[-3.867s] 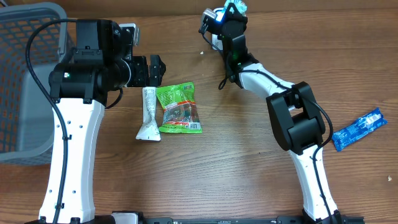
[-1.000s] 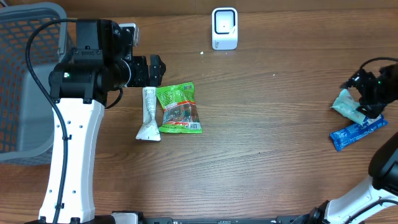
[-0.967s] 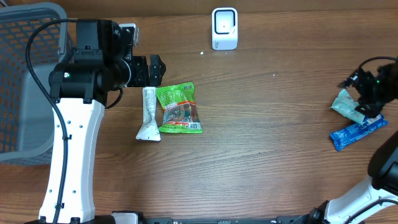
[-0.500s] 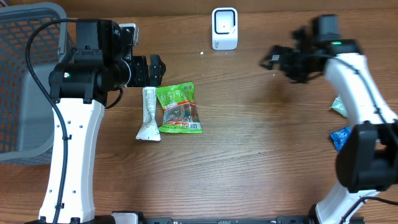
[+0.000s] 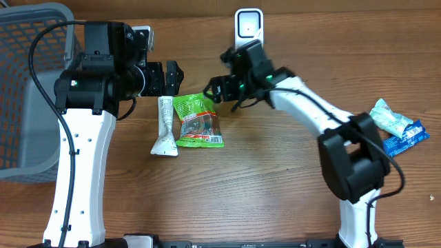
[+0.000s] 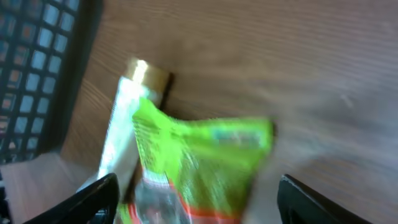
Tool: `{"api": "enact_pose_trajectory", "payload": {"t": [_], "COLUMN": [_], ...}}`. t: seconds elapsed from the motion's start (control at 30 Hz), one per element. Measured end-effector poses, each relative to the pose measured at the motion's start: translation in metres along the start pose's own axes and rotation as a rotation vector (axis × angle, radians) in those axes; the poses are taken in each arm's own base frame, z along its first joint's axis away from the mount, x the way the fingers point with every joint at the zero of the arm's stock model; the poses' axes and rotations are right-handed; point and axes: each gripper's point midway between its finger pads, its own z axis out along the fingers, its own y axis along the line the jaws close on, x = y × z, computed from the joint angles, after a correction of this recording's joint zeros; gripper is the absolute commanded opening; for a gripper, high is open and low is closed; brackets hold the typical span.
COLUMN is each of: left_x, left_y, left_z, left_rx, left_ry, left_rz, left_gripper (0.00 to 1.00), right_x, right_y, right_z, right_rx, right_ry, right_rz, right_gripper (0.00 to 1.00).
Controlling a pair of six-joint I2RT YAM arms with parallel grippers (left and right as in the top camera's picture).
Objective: Scan the item barcode
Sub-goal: 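Reach the right gripper to the green gummy bag and grasp it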
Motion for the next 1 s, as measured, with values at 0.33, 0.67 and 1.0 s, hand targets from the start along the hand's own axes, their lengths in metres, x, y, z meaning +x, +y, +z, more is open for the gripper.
{"api": "enact_pose_trajectory", "payload": {"t": [0.33,0.67,1.0], "left_x": [0.000,0.000,0.000], "left_y": [0.000,0.000,0.000], "left_z": [0.000,0.000,0.000], "left_rx": [0.000,0.000,0.000], "left_ry": [0.000,0.000,0.000], "left_rz": [0.000,0.000,0.000], "left_gripper": [1.00,1.00,1.00], "right_x": [-0.004,0.047,0.073], "right_y": [0.065,0.056,-0.005], "right_z": [0.026,0.077,0.056], "right_rx": [-0.181,-0.162,0.115], "right_ry": [-0.050,0.085,0.213], "right_rz": [-0.016,0.061,0.463], "right_gripper": [0.78,0.62,0.34]}}
